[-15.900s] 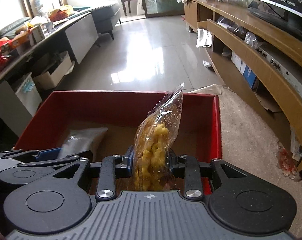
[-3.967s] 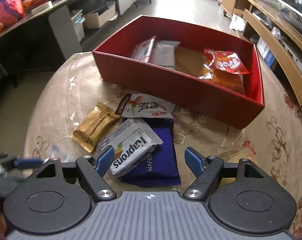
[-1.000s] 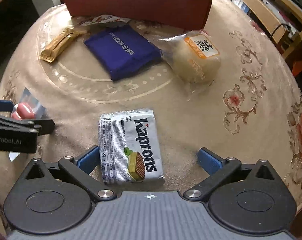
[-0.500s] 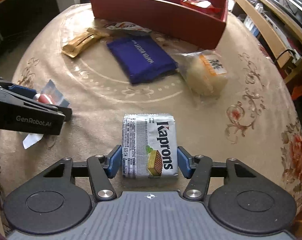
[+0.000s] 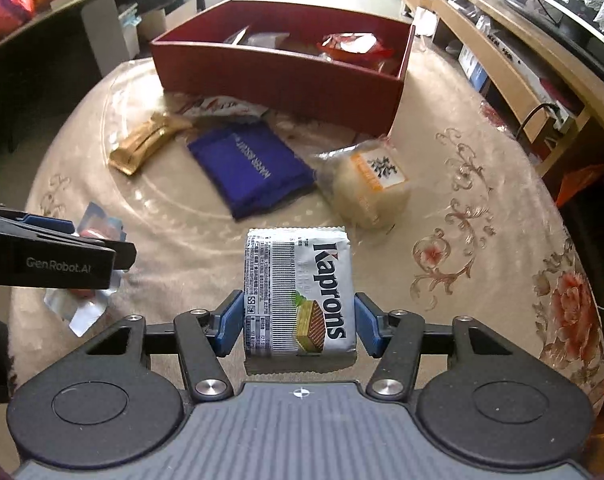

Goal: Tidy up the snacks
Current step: 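Carry the sausage pack with the left gripper while the right gripper carries the wafer to the box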

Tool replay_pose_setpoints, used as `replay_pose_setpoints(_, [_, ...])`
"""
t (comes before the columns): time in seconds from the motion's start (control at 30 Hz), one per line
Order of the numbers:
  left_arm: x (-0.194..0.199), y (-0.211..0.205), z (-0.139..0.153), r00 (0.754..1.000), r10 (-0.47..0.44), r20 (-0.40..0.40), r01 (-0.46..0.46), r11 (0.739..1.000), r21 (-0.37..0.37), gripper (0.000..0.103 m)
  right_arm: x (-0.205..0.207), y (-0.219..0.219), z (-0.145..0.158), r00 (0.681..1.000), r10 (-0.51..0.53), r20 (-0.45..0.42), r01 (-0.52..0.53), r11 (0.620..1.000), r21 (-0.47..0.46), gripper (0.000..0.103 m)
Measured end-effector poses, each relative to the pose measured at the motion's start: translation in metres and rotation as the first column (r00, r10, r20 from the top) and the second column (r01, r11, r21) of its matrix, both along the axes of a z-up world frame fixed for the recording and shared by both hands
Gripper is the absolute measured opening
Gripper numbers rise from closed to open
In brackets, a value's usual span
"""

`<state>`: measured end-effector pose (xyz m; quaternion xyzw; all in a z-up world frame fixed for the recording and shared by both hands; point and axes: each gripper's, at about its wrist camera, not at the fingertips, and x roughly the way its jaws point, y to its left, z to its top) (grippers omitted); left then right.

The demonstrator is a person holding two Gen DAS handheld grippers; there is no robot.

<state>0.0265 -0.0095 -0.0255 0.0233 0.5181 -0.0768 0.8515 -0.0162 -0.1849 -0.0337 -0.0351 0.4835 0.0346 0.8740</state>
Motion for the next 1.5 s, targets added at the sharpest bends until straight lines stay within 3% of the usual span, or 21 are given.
replay_pose_setpoints(0.27, [0.013, -0.008, 0.022, 0.999, -0.02, 0.045, 0.023, 0.998, -0.055, 0.064, 0.006, -0.005, 0.015, 0.999, -0.015, 0.05, 0.014, 1.0, 0.028, 0.065])
replay_pose_setpoints(0.63, [0.046, -0.02, 0.036, 0.997, -0.023, 0.073, 0.035, 0.985, -0.168, 0.064, 0.038, -0.029, 0.025, 0.991, -0.116, 0.073, 0.112, 0.992, 0.063, 0.065])
replay_pose_setpoints(1.23, [0.14, -0.035, 0.065, 0.987, 0.043, 0.158, -0.009, 0.977, -0.214, 0.064, 0.128, -0.036, 0.045, 0.975, -0.165, 0.148, 0.15, 0.983, 0.107, 0.065])
replay_pose_setpoints(1.5, [0.175, -0.045, 0.066, 0.983, 0.059, 0.174, -0.024, 0.98, -0.199, 0.064, 0.163, -0.035, 0.05, 0.971, -0.166, 0.172, 0.15, 0.983, 0.104, 0.065])
